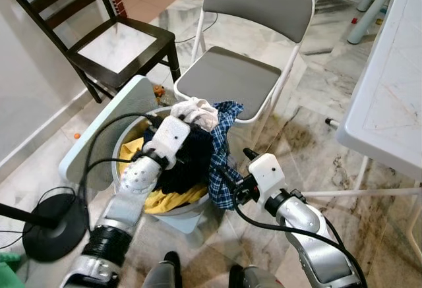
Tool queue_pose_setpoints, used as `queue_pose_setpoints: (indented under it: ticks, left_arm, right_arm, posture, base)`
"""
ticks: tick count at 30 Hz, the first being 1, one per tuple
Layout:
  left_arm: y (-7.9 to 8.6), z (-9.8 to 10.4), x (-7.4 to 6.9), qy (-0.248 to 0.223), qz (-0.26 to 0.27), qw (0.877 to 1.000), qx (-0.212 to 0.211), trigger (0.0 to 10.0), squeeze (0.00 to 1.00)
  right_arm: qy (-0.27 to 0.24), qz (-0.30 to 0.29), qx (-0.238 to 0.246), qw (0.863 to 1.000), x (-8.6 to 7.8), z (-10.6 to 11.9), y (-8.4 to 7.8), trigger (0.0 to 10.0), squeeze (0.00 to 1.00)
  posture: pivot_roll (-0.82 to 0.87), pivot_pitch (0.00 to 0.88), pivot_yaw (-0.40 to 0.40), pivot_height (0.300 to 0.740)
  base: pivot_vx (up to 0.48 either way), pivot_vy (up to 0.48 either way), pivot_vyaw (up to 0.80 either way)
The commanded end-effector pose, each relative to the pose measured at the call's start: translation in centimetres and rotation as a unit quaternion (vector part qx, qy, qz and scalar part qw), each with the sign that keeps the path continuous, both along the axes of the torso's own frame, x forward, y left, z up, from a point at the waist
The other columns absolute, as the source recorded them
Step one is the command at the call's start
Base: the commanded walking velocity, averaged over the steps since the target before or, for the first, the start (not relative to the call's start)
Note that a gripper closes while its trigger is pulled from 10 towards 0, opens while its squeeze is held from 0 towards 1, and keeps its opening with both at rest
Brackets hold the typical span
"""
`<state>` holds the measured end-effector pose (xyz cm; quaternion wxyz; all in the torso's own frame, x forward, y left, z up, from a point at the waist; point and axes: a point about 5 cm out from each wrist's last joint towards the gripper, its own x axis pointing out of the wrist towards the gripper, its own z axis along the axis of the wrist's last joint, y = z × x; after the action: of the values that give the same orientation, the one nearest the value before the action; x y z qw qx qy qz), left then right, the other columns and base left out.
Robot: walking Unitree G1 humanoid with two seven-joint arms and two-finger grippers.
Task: Hang hanger
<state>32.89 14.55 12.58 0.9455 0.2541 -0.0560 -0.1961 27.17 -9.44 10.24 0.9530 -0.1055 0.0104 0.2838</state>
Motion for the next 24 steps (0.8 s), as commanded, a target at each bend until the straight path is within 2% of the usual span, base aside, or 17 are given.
queue_pose_setpoints:
  ticks: [1,4,5,7,8,11,13,19,24]
  left_arm:
    - [1.0,-0.9,-0.6,0.005,0.009,1.000,0.024,10.0,1.00]
    - [2.5,-1.3,-1.9,-0.018,0.014,0.998,0.050,10.0,1.00]
    - [3.0,-1.4,-2.9,-0.036,0.015,0.997,0.065,10.0,1.00]
    - [3.3,-1.8,-3.8,-0.050,0.007,0.996,0.076,10.0,1.00]
    - [3.3,-1.8,-3.8,-0.050,0.007,0.996,0.076,10.0,1.00]
    - [3.8,-3.2,-5.6,-0.052,-0.006,0.994,0.097,10.0,1.00]
    - [3.8,-4.9,-7.0,-0.034,-0.018,0.993,0.107,10.0,1.00]
    - [3.7,-7.1,-7.8,0.008,0.000,0.996,0.094,10.0,1.00]
    - [3.7,-8.4,-7.5,0.043,0.027,0.996,0.076,10.0,1.00]
  right_arm:
    - [0.012,0.002,0.001,1.000,-0.4,-0.7,0.2,10.0,0.00]
    - [0.013,0.003,0.002,1.000,-0.3,-0.7,0.4,10.0,0.00]
    - [0.014,0.004,0.002,1.000,-0.3,-0.8,0.4,10.0,0.00]
    - [0.015,0.003,0.001,1.000,-0.3,-0.9,0.4,10.0,0.00]
    - [0.015,0.003,0.001,1.000,-0.3,-0.9,0.4,10.0,0.00]
    - [0.016,0.003,0.001,1.000,-0.2,-0.9,0.4,10.0,0.00]
    - [0.016,0.004,0.001,1.000,-0.2,-0.9,0.5,10.0,0.00]
    - [0.016,0.007,0.001,1.000,-0.2,-1.0,0.7,10.0,0.00]
    - [0.018,0.007,-0.002,1.000,-0.3,-1.1,0.4,10.0,0.00]
  posture:
    - [0.05,0.252,0.021,0.740]
    - [0.06,0.255,0.024,0.740]
    - [0.07,0.257,0.025,0.740]
    - [0.07,0.256,0.026,0.740]
    - [0.07,0.256,0.026,0.740]
    - [0.08,0.257,0.026,0.740]
    - [0.08,0.257,0.023,0.740]
    - [0.08,0.260,0.020,0.740]
    - [0.06,0.265,0.016,0.740]
  base:
    - [0.000,0.000,0.00]
    - [0.000,0.000,0.00]
    - [0.000,0.000,0.00]
    - [0.000,0.000,0.00]
    - [0.000,0.000,0.00]
    - [0.000,0.000,0.00]
    - [0.000,0.000,0.00]
    - [0.000,0.000,0.00]
    - [0.000,0.000,0.00]
